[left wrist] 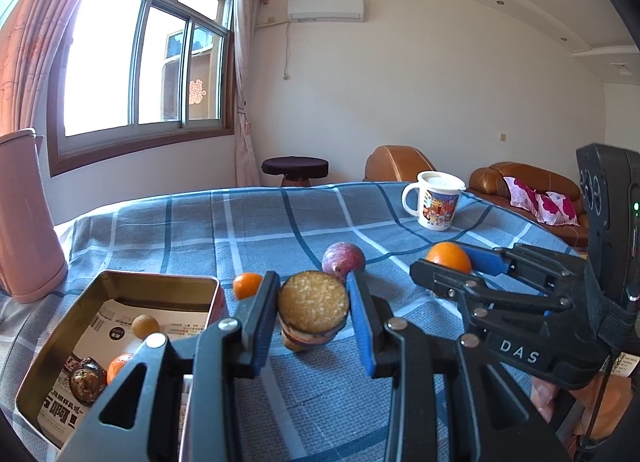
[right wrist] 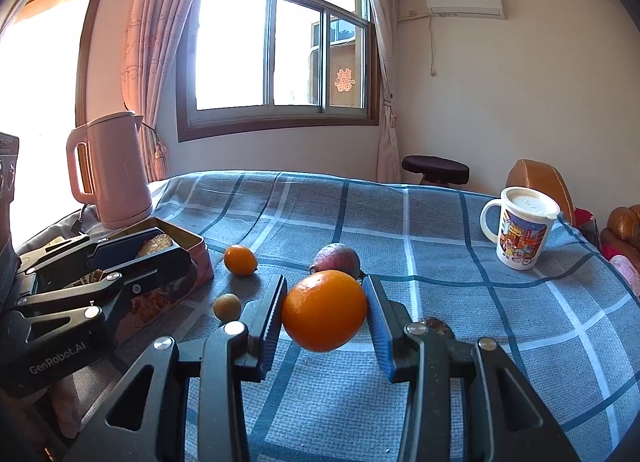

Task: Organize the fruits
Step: 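Carry the cut fruit to the tin with left tool while right tool carries the orange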

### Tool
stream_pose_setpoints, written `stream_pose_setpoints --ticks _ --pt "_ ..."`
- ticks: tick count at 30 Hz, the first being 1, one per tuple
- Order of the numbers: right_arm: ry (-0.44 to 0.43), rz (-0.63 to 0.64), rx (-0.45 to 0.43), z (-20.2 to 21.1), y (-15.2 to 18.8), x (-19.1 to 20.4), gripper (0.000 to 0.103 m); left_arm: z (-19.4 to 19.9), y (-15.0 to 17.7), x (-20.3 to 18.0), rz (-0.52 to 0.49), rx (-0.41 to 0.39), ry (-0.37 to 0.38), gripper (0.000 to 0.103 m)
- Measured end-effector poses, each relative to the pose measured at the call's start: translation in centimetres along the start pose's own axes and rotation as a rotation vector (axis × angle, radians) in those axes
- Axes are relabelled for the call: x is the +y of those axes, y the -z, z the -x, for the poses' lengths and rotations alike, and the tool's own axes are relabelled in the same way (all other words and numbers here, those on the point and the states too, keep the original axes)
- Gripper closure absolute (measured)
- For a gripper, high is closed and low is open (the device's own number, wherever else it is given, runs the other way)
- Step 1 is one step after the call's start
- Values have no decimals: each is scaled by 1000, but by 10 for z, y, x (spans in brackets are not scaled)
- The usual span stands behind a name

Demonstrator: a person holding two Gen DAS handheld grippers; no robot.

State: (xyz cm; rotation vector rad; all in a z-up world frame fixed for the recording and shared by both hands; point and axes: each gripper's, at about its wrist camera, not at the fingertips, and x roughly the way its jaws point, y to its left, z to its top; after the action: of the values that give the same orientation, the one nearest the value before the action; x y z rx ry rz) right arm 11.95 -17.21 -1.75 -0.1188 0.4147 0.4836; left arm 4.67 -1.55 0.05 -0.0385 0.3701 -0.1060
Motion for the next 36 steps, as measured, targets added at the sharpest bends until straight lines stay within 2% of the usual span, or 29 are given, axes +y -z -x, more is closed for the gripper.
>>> stream_pose_setpoints --ticks 36 --pt "-192 128 36 -40 -29 96 61 30 11 83 107 31 -171 67"
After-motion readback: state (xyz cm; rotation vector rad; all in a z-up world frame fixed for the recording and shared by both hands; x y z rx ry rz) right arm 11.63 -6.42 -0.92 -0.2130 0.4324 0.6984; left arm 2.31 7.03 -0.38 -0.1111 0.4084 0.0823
